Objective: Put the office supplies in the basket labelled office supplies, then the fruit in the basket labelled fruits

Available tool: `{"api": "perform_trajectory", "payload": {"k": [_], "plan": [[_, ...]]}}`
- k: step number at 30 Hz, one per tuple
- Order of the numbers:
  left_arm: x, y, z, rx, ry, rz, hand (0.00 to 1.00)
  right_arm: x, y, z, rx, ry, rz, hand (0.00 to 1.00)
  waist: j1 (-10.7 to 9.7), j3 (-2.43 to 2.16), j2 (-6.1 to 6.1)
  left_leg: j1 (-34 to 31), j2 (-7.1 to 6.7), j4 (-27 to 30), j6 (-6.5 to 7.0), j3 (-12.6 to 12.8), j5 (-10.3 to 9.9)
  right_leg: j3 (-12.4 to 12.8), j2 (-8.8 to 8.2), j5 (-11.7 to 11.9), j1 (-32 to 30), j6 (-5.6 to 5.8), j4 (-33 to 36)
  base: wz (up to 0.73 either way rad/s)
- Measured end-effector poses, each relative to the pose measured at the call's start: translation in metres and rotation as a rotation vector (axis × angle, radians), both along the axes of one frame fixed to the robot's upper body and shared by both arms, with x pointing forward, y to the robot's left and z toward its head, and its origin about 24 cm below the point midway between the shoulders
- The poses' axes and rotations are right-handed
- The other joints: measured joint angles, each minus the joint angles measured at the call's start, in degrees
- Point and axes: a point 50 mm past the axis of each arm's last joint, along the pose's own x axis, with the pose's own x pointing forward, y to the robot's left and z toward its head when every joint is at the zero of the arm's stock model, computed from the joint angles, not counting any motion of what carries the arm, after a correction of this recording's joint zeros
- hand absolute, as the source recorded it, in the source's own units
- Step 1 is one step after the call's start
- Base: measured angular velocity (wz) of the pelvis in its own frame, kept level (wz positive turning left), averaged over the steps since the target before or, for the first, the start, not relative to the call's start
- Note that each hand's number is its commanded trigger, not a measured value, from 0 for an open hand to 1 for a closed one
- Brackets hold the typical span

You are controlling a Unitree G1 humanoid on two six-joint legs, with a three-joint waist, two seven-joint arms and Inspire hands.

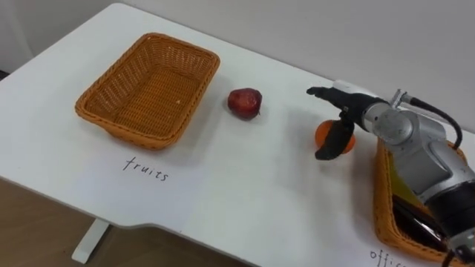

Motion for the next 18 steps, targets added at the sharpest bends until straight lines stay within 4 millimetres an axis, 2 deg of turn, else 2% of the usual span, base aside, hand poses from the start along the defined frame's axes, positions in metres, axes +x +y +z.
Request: {"api": "perform_trajectory", "payload": {"k": [5, 10, 18], "plan": [[0.001, 0.001, 0.000, 0.003, -0.003, -0.002, 0.00, -0.001, 0.002, -0.003, -0.025, 0.012, 0.016, 0.00, 0.7, 0.02, -0.34, -0.2, 0.00, 0.0, -0.01, -0.2, 0.0, -0.1, 0.01, 0.0, -0.1, 0.00, 0.0, 0.01], [-0.001, 0.002, 0.001, 0.004, -0.001, -0.003, 0.00, -0.001, -0.002, -0.008, -0.034, 0.031, 0.005, 0.00, 0.9, 0.34, -1.35, -0.2, 0.05, 0.1, 0.00, -0.2, 0.0, 0.0, -0.11, 0.0, -0.3, 0.00, 0.0, 0.00], [0.000, 0.002, 0.000, 0.004, -0.003, -0.002, 0.00, -0.002, -0.008, -0.012, -0.076, 0.045, -0.014, 0.00, 0.7, 0.72, -0.87, -1.0, 0.02, 0.1, -0.01, -0.2, 0.0, 0.0, -0.09, 0.0, -0.7, 0.00, 0.0, 0.00]]}}
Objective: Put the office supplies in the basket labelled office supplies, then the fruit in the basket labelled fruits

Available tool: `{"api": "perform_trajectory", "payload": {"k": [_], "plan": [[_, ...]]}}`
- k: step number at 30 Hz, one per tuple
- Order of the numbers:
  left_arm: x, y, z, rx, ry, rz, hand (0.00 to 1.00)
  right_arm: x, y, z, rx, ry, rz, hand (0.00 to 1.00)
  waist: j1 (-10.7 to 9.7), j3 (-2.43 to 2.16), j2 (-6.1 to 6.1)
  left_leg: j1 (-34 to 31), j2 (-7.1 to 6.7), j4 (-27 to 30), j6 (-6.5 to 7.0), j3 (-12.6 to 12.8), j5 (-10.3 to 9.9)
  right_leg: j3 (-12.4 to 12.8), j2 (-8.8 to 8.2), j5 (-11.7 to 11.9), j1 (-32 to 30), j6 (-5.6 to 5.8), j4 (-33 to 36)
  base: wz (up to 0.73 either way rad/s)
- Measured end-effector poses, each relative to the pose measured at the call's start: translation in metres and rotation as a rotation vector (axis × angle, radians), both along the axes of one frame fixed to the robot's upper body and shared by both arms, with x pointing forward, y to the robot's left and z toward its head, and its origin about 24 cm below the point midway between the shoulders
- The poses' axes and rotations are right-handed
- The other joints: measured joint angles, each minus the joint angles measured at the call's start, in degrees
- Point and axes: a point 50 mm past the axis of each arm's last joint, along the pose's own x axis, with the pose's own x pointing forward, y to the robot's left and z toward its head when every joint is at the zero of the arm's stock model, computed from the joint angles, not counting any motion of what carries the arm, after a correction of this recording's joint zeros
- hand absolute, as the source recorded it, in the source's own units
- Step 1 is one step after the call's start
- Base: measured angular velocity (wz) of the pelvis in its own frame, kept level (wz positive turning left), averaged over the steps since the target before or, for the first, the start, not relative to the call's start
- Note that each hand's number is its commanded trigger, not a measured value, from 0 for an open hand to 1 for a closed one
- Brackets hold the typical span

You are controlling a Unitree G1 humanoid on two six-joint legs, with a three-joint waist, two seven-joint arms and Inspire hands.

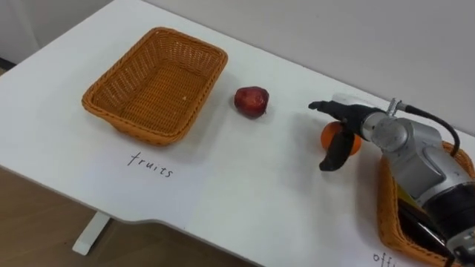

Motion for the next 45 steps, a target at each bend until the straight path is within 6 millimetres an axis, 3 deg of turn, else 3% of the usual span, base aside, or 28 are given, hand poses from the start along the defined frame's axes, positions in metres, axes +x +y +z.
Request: {"api": "perform_trajectory", "payload": {"k": [12, 19, 45], "plan": [[0.004, -0.001, 0.000, 0.002, -0.011, -0.003, 0.00, 0.000, -0.005, -0.002, -0.013, 0.009, -0.023, 0.00, -0.1, -0.30, 0.45, -0.7, 0.02, 0.2, 0.01, -0.1, 0.0, -0.1, -0.08, 0.0, -0.9, -0.04, 0.0, 0.01], [0.005, -0.001, 0.000, 0.004, -0.014, -0.001, 0.00, -0.001, -0.014, -0.006, -0.029, 0.019, -0.054, 0.00, -0.1, -0.86, 1.28, -0.7, 0.00, 0.4, 0.02, -0.5, 0.0, -1.3, -0.28, 0.0, -0.7, -0.02, 0.0, 0.04], [0.007, -0.001, 0.001, 0.014, -0.034, -0.007, 0.00, -0.001, -0.024, -0.008, -0.079, 0.007, -0.064, 0.00, -0.1, -0.54, 1.74, -1.4, -0.03, 0.7, -0.02, -0.5, 0.0, -1.5, -0.19, 0.1, -0.9, -0.05, 0.0, 0.00]]}}
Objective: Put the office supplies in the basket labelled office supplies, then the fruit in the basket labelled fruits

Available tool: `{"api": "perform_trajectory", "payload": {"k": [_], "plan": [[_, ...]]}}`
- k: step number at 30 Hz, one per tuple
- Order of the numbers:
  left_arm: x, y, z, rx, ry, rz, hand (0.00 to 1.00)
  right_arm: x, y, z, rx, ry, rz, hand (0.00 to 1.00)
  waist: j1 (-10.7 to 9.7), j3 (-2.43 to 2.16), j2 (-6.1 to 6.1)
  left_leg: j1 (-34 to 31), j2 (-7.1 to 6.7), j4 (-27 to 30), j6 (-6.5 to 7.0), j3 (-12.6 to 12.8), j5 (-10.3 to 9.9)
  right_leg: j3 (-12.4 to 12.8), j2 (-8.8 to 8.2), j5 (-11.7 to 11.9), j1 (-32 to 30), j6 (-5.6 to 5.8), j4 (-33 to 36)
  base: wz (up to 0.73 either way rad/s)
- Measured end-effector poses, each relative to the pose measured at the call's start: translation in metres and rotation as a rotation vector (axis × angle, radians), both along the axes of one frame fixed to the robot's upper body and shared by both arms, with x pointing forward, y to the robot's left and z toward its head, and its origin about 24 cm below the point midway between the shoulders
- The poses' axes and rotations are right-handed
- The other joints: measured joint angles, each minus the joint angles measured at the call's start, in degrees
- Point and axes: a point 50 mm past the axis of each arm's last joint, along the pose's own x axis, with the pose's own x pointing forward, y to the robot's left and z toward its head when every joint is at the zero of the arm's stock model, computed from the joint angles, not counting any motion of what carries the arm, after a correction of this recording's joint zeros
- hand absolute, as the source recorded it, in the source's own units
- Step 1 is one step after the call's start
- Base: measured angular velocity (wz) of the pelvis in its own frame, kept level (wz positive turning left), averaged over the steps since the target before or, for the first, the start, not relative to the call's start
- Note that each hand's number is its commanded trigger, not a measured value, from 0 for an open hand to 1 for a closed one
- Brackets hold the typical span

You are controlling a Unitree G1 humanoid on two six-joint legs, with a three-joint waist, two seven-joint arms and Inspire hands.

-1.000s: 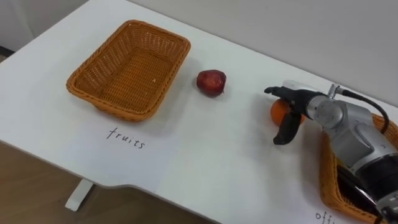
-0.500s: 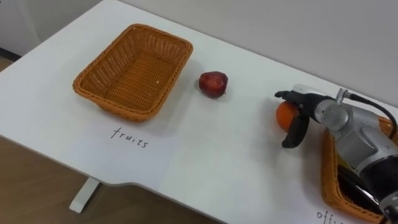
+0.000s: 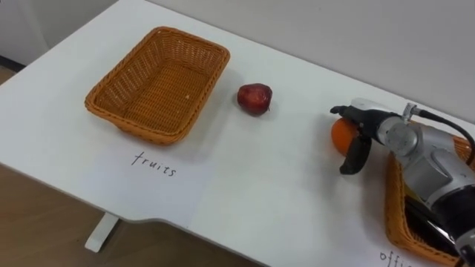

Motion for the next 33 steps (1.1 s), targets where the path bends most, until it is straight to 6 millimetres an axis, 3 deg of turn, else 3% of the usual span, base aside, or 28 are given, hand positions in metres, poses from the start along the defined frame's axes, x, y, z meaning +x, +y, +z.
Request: {"api": "perform_trajectory", "payload": {"k": [8, 9, 11, 12, 26, 33], "plan": [[0.0015, 0.0000, 0.0002, 0.001, -0.010, -0.003, 0.00, 0.0000, 0.0001, 0.0000, 0.000, -0.001, 0.001, 0.02, 0.0, -0.02, -0.02, 0.0, 0.01, 0.0, 0.00, 0.0, 0.0, 0.0, -0.02, 0.0, 0.0, 0.00, 0.0, 0.00], [0.0016, 0.0000, 0.0002, 0.001, -0.010, -0.003, 0.00, 0.0000, 0.0000, 0.0000, 0.000, 0.000, 0.001, 0.35, 0.0, -0.02, -0.03, 0.0, 0.02, 0.0, 0.00, 0.0, 0.0, 0.0, -0.01, 0.0, 0.0, 0.00, 0.0, 0.00], [0.0016, 0.0000, 0.0002, 0.001, -0.010, -0.003, 0.00, -0.0002, -0.0006, -0.0007, -0.001, 0.001, -0.002, 0.89, 0.0, -0.01, -0.01, 0.0, 0.01, 0.0, 0.00, 0.0, 0.0, 0.0, -0.02, 0.0, 0.0, 0.00, 0.0, 0.00], [0.0015, 0.0000, 0.0002, 0.001, -0.010, -0.003, 0.00, -0.0002, -0.0009, -0.0009, -0.002, 0.001, -0.004, 1.00, 0.0, 0.00, 0.00, 0.0, 0.01, 0.0, 0.00, 0.0, 0.0, 0.0, -0.02, 0.0, 0.0, 0.00, 0.0, 0.00], [-0.0017, -0.0003, -0.0006, 0.000, 0.008, 0.002, 0.00, -0.0034, -0.0026, -0.0060, -0.010, 0.020, -0.013, 1.00, 0.2, 0.15, 0.33, 0.0, 0.02, 0.0, 0.00, 0.1, 0.0, 0.0, -0.02, 0.0, -0.1, 0.00, 0.0, 0.00], [-0.0016, -0.0001, -0.0005, 0.000, 0.008, 0.002, 0.00, -0.0057, -0.0022, -0.0098, -0.009, 0.046, -0.008, 1.00, 0.1, -0.06, 0.14, 0.0, 0.02, 0.0, 0.00, 0.1, 0.0, -0.1, -0.05, 0.0, -0.1, 0.00, 0.0, 0.00]]}}
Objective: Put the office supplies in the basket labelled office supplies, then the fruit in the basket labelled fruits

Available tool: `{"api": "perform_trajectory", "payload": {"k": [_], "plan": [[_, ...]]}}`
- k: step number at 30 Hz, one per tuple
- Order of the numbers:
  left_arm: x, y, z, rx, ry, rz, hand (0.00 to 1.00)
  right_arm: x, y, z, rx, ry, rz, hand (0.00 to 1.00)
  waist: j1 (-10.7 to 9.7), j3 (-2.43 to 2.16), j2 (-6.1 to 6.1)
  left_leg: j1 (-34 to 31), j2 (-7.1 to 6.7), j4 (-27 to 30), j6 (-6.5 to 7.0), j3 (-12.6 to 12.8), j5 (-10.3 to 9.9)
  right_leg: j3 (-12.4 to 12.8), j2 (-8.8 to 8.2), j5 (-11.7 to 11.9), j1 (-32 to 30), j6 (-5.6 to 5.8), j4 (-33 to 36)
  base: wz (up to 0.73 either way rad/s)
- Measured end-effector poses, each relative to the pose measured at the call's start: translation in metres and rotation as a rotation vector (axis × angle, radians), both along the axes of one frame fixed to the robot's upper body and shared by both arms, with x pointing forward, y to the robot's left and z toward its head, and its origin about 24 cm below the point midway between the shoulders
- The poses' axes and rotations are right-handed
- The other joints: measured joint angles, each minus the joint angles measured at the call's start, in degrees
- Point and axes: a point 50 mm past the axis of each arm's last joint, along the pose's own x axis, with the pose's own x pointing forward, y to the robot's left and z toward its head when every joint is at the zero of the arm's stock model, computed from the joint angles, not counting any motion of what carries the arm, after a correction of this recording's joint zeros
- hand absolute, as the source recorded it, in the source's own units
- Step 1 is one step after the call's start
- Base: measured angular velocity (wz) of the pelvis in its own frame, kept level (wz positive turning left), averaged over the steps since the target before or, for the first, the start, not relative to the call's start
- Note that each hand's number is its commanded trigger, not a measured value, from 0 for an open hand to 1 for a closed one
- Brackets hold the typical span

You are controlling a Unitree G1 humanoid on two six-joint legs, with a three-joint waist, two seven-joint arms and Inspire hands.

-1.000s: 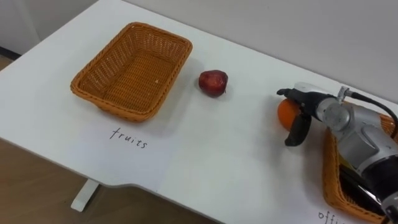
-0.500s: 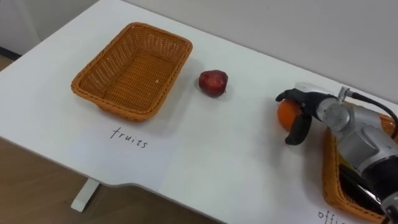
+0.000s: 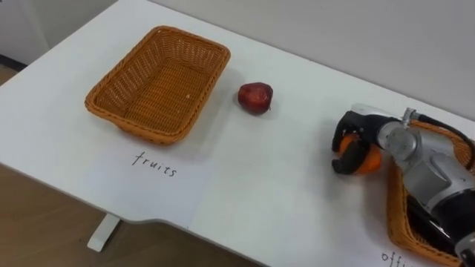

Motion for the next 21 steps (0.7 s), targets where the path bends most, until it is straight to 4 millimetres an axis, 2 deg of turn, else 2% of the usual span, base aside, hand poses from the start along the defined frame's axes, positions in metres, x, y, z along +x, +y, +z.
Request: {"api": "perform_trajectory", "payload": {"k": [11, 21], "plan": [[0.0006, 0.0001, 0.0001, 0.001, -0.002, -0.001, 0.00, -0.0024, 0.0000, -0.0033, 0.008, 0.022, 0.001, 1.00, 0.1, -0.02, -0.04, 0.0, 0.01, 0.0, 0.00, 0.0, 0.0, 0.1, 0.02, 0.0, 0.0, 0.00, 0.0, 0.00], [0.0053, 0.0002, 0.0006, 0.000, -0.018, -0.004, 0.00, -0.0019, 0.0012, -0.0024, 0.014, 0.016, 0.013, 1.00, 0.1, -0.28, -0.47, -0.2, 0.00, 0.3, 0.01, 0.0, 0.0, 0.2, -0.03, 0.0, -0.3, 0.00, 0.0, 0.00]]}}
